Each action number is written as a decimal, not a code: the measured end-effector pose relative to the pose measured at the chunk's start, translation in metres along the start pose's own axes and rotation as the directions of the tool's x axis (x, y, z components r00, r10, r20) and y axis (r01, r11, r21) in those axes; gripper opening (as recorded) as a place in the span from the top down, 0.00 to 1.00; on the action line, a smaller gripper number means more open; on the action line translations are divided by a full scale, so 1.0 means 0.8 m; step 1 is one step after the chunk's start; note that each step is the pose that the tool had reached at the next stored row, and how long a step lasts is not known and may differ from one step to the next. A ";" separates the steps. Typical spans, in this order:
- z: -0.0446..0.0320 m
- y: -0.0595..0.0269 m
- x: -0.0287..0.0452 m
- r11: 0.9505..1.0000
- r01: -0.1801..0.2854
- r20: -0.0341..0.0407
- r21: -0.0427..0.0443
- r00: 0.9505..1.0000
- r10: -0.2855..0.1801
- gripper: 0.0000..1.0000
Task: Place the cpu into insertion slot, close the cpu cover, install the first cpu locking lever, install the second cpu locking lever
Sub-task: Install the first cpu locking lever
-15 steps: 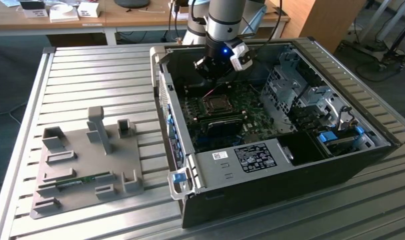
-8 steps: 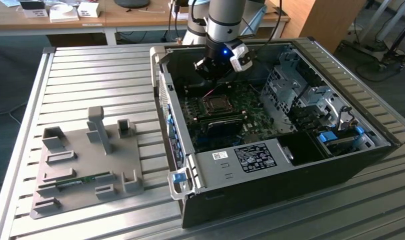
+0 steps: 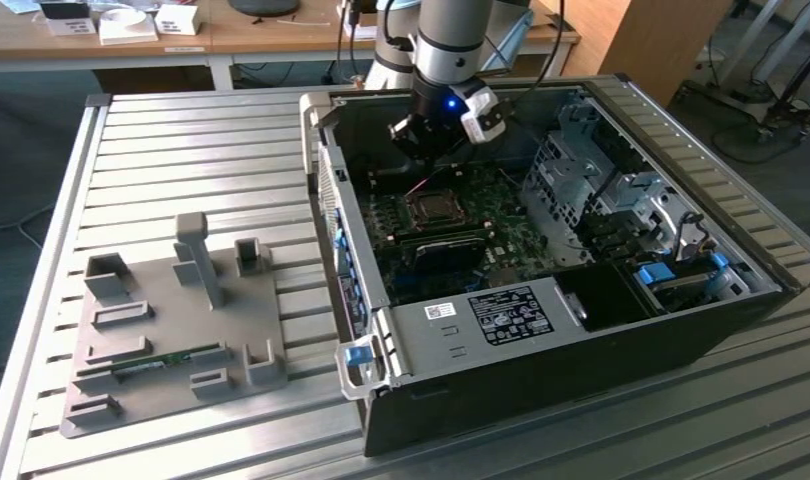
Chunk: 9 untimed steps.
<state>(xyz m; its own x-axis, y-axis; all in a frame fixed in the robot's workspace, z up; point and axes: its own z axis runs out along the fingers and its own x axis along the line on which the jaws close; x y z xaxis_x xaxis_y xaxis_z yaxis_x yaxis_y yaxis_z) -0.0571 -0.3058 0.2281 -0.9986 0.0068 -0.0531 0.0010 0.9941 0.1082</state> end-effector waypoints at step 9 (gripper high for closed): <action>0.0039 0.001 0.0003 1.000 0.000 0.000 0.000 1.000 0.000 0.89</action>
<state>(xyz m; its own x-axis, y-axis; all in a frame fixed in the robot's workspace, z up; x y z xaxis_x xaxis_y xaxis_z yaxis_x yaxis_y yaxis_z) -0.0572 -0.3047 0.2251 -0.9986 0.0068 -0.0531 0.0010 0.9941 0.1086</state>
